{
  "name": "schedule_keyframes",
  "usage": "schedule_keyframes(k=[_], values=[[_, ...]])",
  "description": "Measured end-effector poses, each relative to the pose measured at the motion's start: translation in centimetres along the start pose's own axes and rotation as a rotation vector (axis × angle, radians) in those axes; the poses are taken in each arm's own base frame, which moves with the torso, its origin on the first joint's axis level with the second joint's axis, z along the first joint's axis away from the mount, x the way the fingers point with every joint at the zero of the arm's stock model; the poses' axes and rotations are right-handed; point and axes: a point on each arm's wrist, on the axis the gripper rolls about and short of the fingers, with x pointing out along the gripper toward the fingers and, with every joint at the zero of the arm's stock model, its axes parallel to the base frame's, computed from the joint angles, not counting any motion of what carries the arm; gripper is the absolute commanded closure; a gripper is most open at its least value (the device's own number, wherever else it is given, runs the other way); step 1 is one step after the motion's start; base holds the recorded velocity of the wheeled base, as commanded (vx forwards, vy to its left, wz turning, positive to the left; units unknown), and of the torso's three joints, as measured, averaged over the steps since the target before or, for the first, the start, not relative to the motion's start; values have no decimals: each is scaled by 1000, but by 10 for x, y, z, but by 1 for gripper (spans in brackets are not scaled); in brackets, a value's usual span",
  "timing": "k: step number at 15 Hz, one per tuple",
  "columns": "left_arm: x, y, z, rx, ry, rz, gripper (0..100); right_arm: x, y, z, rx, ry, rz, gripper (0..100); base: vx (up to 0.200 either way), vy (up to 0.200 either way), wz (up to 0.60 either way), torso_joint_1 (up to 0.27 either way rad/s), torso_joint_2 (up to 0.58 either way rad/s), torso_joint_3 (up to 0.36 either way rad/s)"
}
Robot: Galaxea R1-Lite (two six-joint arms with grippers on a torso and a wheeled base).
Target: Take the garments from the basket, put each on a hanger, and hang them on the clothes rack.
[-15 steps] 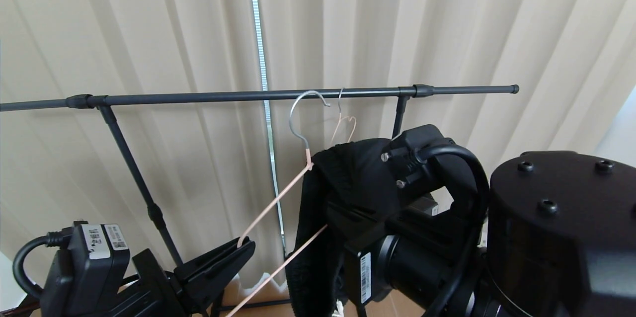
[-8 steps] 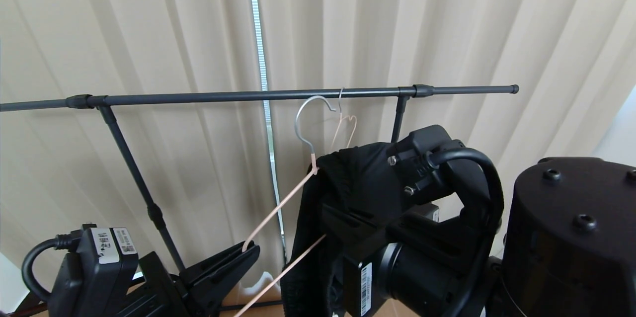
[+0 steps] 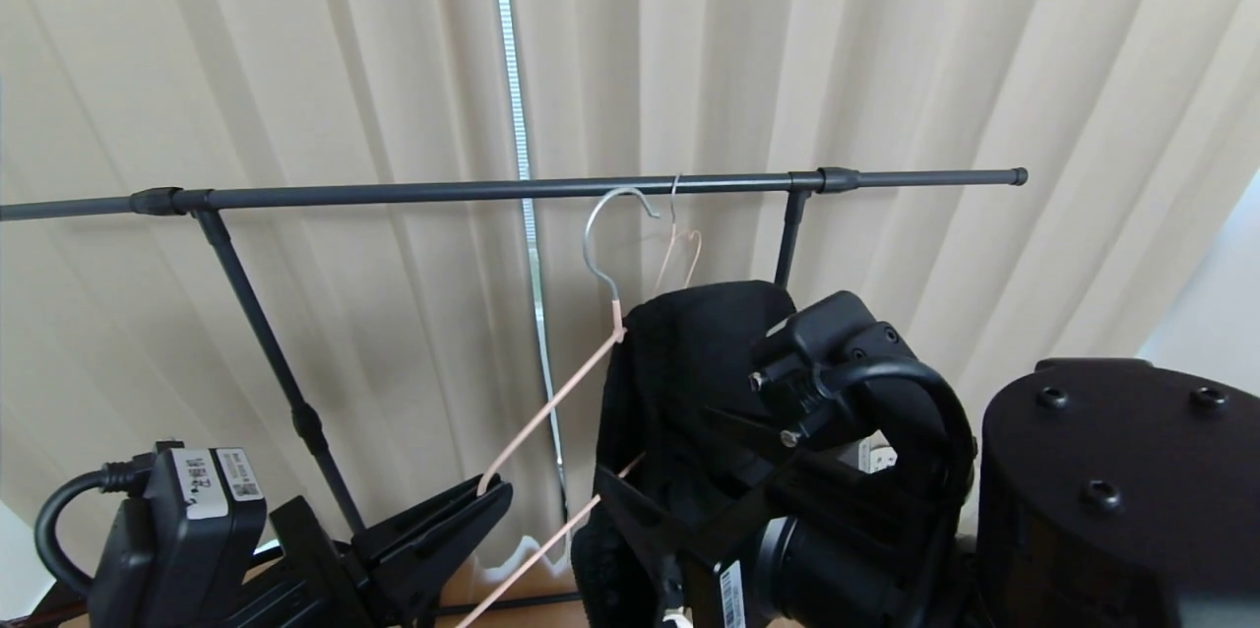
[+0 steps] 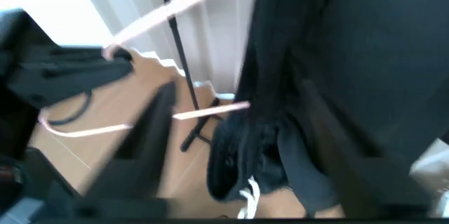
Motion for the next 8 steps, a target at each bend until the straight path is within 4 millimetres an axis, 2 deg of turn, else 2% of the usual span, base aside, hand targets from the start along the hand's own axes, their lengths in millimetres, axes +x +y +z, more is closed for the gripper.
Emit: schedule_keyframes(k=[5,8], values=[[-2,0,3,-4,-17,-6,100,-4,-13,-3,-59,16,-11,0,0,0,0,0,0,0],[-5,0,5,0,-29,-29,100,-18,-37,1,-199,16,42,0,0,0,0,0,0,0]])
